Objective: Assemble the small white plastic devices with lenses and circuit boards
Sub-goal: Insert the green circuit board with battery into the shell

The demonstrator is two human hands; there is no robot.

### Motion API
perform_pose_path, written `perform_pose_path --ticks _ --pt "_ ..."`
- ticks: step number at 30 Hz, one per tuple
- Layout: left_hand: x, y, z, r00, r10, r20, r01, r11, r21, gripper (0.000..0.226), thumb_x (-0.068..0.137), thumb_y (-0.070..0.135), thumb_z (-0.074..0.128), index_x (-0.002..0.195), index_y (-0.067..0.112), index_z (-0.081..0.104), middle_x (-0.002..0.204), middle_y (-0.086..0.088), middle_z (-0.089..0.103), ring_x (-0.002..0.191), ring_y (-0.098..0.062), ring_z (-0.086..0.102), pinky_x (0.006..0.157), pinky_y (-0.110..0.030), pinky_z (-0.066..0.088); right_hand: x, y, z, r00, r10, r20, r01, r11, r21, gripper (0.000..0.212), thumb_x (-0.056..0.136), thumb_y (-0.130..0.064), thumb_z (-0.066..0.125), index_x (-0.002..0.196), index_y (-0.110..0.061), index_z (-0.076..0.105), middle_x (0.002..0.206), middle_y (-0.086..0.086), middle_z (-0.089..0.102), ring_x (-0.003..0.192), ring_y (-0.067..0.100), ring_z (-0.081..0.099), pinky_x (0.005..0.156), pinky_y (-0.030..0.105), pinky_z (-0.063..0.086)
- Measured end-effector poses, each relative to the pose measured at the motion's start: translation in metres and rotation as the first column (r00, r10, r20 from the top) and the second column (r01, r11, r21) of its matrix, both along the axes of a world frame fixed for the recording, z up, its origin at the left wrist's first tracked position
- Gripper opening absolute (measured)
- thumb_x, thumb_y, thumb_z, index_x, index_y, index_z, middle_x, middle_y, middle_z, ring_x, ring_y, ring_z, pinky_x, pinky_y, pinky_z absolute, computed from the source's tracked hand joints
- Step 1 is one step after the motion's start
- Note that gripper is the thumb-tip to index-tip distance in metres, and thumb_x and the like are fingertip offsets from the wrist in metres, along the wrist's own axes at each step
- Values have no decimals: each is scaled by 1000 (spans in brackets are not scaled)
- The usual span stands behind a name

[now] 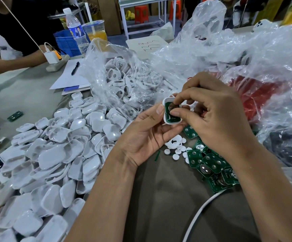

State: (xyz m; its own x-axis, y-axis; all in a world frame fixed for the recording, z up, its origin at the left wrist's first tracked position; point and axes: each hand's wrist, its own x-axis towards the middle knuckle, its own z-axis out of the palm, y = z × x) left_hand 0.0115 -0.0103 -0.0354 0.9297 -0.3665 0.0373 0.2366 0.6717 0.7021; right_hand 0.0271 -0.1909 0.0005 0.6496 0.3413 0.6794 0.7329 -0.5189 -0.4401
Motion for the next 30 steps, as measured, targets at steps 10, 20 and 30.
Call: perform_pose_path --ticks 10,20,30 --pt "2 -1 -1 1000 -17 3 17 1000 -22 31 89 19 69 117 8 76 113 -16 75 94 -23 77 79 -30 63 -2 1 0 1000 -1 -30 2 999 40 14 85 -17 86 92 -10 77 96 0 62 80 10 59 69 18 44" --pt "0 3 1 993 -108 47 113 987 -115 38 87 16 75 125 12 73 124 -19 71 105 -27 74 85 -32 62 -5 -2 5 1000 22 16 -24 986 164 25 80 -27 91 89 -12 74 93 -3 63 76 14 60 51 33 51" --pt "1 3 1 989 -132 60 138 984 -112 31 91 20 71 120 12 76 119 -12 75 102 -22 75 90 -30 61 -5 -2 3 999 38 -11 -36 986 164 20 81 -26 91 90 -14 77 91 -1 65 76 16 63 50 35 51"
